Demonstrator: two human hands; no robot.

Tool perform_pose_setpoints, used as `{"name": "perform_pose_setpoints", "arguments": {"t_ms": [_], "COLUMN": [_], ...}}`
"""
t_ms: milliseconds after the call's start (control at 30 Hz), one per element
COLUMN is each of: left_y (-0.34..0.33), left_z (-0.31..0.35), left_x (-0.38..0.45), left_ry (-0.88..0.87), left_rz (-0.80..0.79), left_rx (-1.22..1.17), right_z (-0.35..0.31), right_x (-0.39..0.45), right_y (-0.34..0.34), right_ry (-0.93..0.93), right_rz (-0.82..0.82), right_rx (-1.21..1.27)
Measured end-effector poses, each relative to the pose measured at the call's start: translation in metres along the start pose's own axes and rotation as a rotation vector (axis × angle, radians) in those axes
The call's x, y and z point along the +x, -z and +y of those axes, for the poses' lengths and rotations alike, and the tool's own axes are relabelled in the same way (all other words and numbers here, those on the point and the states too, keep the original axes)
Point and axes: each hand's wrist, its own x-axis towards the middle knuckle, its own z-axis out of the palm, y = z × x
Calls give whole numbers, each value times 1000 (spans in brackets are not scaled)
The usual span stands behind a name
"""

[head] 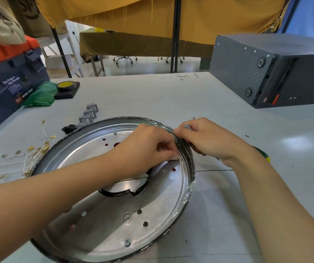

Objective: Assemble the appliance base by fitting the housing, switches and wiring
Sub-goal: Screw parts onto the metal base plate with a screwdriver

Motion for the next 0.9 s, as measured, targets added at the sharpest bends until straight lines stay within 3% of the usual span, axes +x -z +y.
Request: {"name": "perform_pose_setpoints", "arguments": {"t_ms": [133, 367, 533, 900], "left_y": [4, 5, 3, 3], "left_z": [-5, -9, -9, -10], "left_x": [0, 3, 4, 4], "left_ry": [83, 166, 192, 218], "left_rz": [-54, -119, -118, -127], "left_rx": [-144, -273, -294, -364], "right_z": [1, -7, -10, -14], "right_x": [0, 0, -3, -8], "right_y": [3, 9, 6, -4], "right_ry": [43, 196, 235, 317], "right_rz": [128, 372, 468, 344], "right_rx": [84, 491, 327, 154]}}
